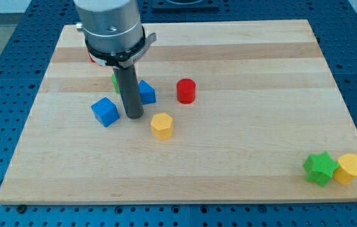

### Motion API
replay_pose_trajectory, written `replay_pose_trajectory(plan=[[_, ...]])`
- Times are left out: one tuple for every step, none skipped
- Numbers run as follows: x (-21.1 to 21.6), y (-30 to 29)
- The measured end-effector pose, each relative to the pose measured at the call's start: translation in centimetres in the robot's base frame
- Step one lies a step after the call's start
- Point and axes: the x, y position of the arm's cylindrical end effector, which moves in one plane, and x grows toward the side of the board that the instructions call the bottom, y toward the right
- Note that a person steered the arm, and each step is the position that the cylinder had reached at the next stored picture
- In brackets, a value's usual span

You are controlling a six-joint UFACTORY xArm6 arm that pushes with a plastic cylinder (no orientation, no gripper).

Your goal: Place the yellow hexagon on the top of the green star

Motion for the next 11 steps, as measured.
replay_pose_trajectory(plan=[[2.2,0.0],[4.8,2.8],[3.9,5.6],[1.7,3.4],[-0.1,6.2],[1.0,9.3],[3.4,9.5],[4.5,9.2],[3.7,4.5],[3.9,5.2],[4.7,9.8]])
